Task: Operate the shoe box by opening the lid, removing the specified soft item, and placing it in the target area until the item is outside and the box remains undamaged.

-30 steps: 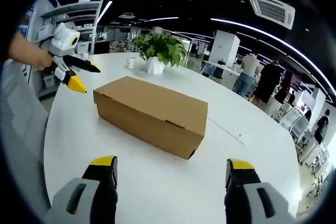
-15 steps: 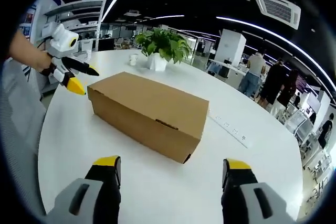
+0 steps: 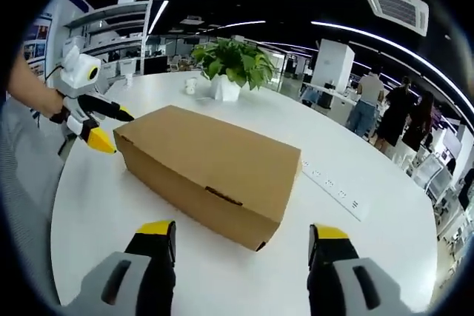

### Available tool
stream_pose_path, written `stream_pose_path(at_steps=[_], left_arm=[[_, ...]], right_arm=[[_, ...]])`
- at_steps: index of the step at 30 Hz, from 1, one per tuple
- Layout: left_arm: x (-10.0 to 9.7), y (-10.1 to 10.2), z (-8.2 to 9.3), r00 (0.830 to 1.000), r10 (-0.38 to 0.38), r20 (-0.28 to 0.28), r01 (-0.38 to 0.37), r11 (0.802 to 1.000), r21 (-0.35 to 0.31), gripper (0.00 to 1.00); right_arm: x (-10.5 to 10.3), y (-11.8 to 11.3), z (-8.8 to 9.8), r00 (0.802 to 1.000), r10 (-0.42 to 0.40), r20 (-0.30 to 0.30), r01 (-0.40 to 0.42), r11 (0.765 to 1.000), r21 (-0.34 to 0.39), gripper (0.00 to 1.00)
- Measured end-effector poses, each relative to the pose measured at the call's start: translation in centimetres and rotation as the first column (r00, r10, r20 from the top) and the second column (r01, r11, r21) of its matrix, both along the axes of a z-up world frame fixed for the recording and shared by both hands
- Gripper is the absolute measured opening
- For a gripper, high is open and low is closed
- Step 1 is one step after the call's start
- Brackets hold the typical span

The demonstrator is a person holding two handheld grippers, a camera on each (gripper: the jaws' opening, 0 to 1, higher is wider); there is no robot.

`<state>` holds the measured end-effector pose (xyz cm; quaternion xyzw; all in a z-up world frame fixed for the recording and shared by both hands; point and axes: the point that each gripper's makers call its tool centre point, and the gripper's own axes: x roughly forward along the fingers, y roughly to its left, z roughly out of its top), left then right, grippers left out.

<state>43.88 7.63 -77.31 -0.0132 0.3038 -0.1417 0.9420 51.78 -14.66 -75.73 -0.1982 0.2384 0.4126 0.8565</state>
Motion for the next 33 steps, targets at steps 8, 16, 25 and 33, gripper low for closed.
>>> stream_pose_path(at_steps=[8, 16, 25, 33], left_arm=[[0.7, -0.8, -0.6, 1.0, 0.018, -0.012, -0.018, 1.0, 0.0, 0.85], [1.2, -0.8, -0.9, 0.998, 0.057, -0.011, -0.057, 0.998, -0.001, 0.84], [1.5, -0.9, -0.9, 0.997, 0.075, -0.003, -0.075, 0.997, -0.011, 0.79], [1.8, -0.7, -1.0, 0.997, 0.08, -0.005, -0.08, 0.997, -0.022, 0.74]], right_arm=[[1.3, 0.2, -1.2, 0.999, 0.006, -0.032, -0.006, 1.0, -0.014, 0.66], [2.0, 1.1, -1.7, 0.998, 0.043, -0.052, -0.043, 0.999, -0.001, 0.63], [2.7, 2.1, -2.0, 0.993, 0.101, -0.064, -0.102, 0.995, -0.004, 0.61], [2.6, 2.9, -2.3, 0.985, 0.153, -0.083, -0.154, 0.988, -0.006, 0.59]])
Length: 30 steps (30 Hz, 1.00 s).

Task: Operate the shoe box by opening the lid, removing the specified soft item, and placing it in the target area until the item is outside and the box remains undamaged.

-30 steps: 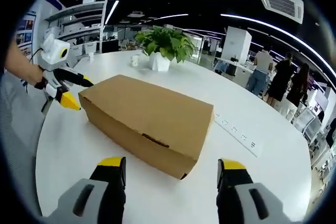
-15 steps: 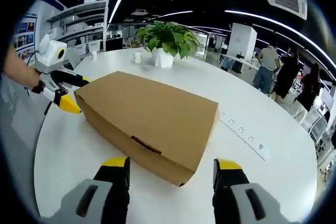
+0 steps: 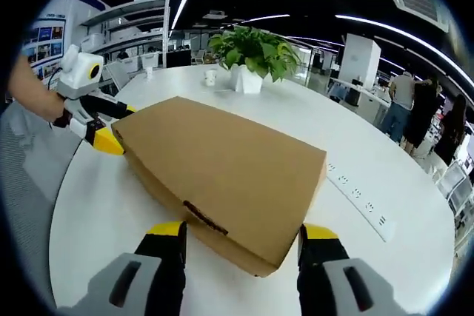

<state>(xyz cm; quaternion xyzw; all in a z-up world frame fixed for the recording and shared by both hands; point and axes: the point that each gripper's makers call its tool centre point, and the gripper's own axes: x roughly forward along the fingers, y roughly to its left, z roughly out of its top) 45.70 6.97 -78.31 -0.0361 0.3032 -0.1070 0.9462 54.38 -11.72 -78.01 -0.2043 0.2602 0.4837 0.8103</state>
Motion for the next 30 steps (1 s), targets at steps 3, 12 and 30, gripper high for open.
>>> stream_pose_path(at_steps=[3, 12, 30], left_arm=[[0.0, 0.0, 0.0, 1.0, -0.004, -0.003, 0.004, 1.0, -0.001, 0.74], [-0.1, 0.1, 0.0, 1.0, -0.018, -0.003, 0.018, 1.0, 0.0, 0.71], [-0.2, 1.0, 0.0, 0.998, -0.06, -0.006, 0.06, 0.998, 0.002, 0.7]], right_arm=[[0.0, 0.0, 0.0, 1.0, 0.0, -0.006, 0.0, 1.0, 0.004, 0.59], [-0.4, 0.2, 0.0, 1.0, -0.008, -0.004, 0.008, 1.0, 0.003, 0.58], [-1.2, 0.6, -0.1, 0.998, -0.058, -0.001, 0.058, 0.998, 0.022, 0.57]])
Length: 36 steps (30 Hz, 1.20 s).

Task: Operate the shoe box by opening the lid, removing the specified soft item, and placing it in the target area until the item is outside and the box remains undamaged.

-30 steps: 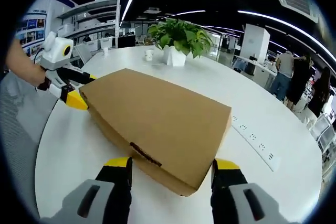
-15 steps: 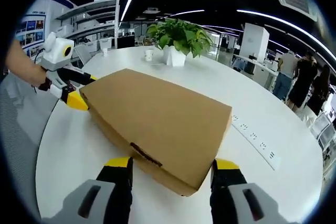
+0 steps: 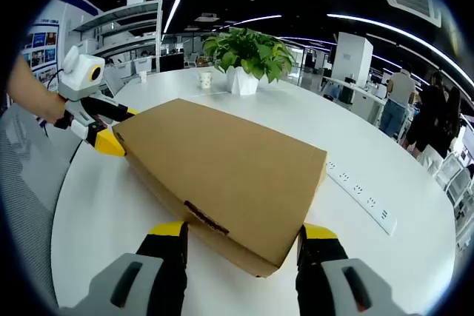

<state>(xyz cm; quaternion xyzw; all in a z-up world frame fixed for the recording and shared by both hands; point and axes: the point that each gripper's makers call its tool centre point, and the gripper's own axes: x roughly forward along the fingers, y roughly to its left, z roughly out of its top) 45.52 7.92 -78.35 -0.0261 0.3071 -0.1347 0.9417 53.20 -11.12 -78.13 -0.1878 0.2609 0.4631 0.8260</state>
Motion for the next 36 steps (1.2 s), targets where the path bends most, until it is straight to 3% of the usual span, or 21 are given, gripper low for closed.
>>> stream_pose_path(at_steps=[36], left_arm=[[-0.8, 1.2, -0.1, 0.992, -0.124, -0.025, 0.124, 0.992, 0.003, 0.68]], right_arm=[[-2.6, 0.0, -0.4, 0.994, -0.106, -0.037, 0.107, 0.994, 0.022, 0.54]])
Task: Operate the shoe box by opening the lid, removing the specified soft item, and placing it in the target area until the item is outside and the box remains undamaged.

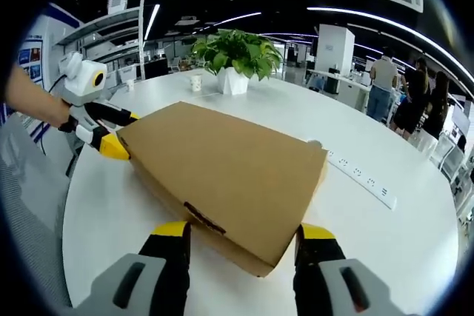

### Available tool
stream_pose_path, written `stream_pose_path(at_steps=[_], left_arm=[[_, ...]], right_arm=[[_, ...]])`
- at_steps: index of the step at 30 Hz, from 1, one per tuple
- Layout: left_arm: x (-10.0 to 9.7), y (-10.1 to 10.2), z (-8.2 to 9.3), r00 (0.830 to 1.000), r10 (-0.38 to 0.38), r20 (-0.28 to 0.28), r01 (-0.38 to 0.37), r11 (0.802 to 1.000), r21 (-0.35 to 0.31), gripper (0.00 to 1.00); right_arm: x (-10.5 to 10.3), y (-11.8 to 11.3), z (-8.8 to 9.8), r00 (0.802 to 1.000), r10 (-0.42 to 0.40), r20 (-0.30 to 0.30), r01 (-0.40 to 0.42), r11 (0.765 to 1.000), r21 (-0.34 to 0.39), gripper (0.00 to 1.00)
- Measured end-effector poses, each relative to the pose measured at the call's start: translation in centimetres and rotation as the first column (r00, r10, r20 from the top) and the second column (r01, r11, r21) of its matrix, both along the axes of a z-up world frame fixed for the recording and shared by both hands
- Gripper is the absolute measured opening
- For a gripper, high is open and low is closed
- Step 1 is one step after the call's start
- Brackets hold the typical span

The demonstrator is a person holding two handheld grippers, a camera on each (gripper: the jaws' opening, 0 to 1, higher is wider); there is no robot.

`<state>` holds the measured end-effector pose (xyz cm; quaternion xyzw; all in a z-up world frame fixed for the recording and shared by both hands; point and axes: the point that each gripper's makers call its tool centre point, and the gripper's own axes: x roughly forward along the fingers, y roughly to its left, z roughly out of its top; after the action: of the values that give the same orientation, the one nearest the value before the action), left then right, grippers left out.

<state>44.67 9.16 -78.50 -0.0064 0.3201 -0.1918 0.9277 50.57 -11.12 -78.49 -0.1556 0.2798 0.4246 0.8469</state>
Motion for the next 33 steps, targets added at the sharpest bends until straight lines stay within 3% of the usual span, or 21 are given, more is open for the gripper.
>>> stream_pose_path(at_steps=[33], left_arm=[[-1.3, 2.0, -0.2, 0.995, -0.092, -0.036, 0.092, 0.996, 0.015, 0.67]], right_arm=[[-3.2, 1.4, 0.1, 0.998, -0.06, -0.014, 0.06, 0.998, 0.013, 0.51]])
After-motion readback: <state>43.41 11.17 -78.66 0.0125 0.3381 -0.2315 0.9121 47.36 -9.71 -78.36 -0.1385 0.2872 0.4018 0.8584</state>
